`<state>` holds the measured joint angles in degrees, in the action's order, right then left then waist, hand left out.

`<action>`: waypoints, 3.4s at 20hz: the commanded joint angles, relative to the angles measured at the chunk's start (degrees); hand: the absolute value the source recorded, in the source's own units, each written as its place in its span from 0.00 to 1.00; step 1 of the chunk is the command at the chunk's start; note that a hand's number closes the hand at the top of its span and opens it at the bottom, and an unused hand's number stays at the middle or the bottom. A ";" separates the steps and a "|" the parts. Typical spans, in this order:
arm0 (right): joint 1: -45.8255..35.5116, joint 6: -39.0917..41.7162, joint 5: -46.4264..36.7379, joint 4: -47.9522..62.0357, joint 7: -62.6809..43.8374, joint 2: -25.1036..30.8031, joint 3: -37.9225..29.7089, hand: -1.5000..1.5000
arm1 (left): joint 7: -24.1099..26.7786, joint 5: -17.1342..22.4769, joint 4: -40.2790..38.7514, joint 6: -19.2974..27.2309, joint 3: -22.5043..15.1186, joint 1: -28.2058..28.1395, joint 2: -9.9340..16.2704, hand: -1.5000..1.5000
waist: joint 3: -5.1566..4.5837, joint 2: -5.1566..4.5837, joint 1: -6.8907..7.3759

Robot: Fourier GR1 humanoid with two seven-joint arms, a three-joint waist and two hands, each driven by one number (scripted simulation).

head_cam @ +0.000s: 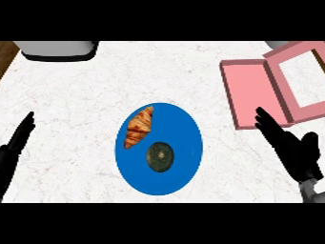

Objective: Pick the squash from the plate and place it in the cardboard box

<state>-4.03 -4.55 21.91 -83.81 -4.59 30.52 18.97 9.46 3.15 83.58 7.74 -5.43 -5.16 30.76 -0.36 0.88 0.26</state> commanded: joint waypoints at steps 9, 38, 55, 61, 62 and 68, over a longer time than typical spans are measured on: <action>-26.32 7.76 -11.76 -12.13 11.83 3.95 -0.55 0.00 | -1.65 1.30 5.37 -8.44 -6.56 14.80 -2.76 0.50 | 0.36 -1.16 0.22; -38.47 37.14 -54.14 -26.61 -16.63 -6.21 28.09 0.00 | -2.80 -0.95 5.43 -10.81 -4.55 15.21 -6.66 0.50 | 0.30 -0.59 0.00; -27.40 37.81 -75.13 -18.73 -20.16 -20.58 34.28 0.00 | -5.87 -4.50 4.61 -13.77 -0.76 18.05 -10.97 0.50 | 0.37 -0.85 -0.13; -25.12 34.24 -81.23 -12.42 -15.69 -22.26 34.82 0.00 | -7.45 -5.56 6.96 -14.73 -0.64 16.33 -12.62 0.50 | 0.37 -0.88 -0.10; -25.65 38.09 -81.45 -14.65 -15.83 -22.71 33.37 0.00 | -6.38 -6.85 6.87 -13.90 -0.19 15.98 -13.24 0.50 | 0.36 -0.85 -0.16; -23.22 31.81 -87.94 -6.17 -11.58 -23.83 32.50 0.00 | -8.93 -5.97 9.38 -17.23 1.89 16.60 -12.60 0.50 | 0.38 -0.85 -0.01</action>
<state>-29.21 30.60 -62.10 -94.15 -17.95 7.45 51.11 2.63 -2.66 89.92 -8.55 -3.87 11.98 18.54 0.00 0.02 0.15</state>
